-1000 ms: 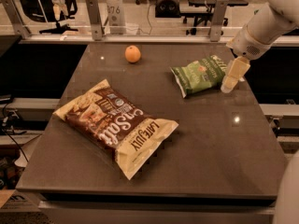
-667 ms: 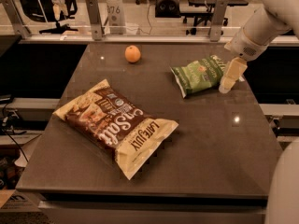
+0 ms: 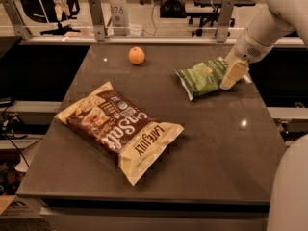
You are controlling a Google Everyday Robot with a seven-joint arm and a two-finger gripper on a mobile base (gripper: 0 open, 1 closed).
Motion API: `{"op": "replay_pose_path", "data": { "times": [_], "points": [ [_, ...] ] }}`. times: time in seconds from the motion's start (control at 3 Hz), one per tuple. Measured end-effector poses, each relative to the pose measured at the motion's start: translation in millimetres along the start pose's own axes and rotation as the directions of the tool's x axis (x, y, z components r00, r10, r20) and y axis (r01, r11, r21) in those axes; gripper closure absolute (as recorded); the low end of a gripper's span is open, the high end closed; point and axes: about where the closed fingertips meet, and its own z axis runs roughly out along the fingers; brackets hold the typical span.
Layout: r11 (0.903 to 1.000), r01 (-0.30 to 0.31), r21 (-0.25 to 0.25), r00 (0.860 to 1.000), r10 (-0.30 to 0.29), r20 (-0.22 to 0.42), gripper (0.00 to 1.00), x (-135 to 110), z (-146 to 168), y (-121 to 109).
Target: Pick green jalapeno chip bag
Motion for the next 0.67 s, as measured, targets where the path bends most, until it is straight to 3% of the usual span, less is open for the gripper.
{"op": "replay_pose_path", "data": {
  "times": [0.67],
  "points": [
    [0.9999, -0.012, 0.004, 1.000, 0.012, -0.018, 0.85, -2.3, -9.4, 1.4]
  ]
}}
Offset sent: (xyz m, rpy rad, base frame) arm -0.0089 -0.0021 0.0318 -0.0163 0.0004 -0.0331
